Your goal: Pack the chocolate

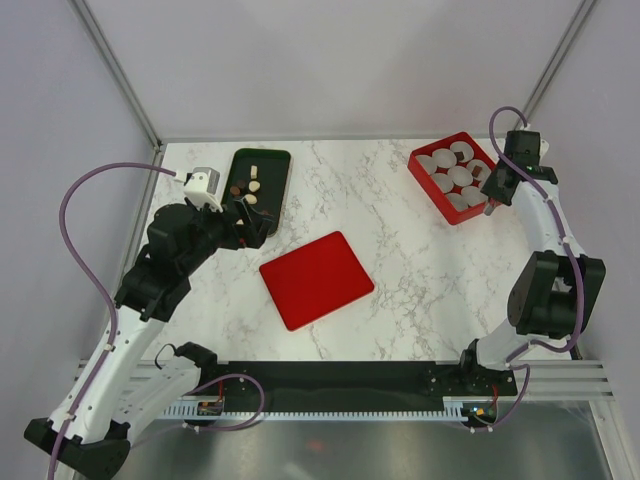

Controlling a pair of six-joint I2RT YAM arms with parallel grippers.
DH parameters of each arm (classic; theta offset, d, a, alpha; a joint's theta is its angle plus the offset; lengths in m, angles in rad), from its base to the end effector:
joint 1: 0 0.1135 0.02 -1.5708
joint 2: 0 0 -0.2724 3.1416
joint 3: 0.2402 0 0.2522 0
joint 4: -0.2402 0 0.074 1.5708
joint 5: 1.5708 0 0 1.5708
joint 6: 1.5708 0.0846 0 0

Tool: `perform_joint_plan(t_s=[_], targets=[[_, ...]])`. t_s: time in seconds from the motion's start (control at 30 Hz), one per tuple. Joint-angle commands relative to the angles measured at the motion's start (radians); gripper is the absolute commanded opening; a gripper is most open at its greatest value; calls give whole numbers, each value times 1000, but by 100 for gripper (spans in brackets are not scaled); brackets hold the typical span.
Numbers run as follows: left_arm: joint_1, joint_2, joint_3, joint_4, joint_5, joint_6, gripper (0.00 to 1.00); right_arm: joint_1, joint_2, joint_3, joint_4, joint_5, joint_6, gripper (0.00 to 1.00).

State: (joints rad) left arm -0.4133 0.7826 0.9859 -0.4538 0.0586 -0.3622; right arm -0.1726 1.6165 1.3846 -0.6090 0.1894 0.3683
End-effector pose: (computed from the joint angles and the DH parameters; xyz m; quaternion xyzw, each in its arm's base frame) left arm 0.1886 -0.0881 0.3745 0.0381 0.7888 -0.2532 0.5587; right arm 0.3809 -0.0826 0.2706 0.2810 0.8871 -0.0532 0.3622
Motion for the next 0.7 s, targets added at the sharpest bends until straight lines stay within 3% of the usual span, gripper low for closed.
perform_joint_plan(t_s=[0.0,0.67], targets=[[5,0,2,46,17,-27,100,-10,12,25,6,41,0,36],[7,-6,0,46,4,-24,100,-13,49,36,35,22,-15,48]])
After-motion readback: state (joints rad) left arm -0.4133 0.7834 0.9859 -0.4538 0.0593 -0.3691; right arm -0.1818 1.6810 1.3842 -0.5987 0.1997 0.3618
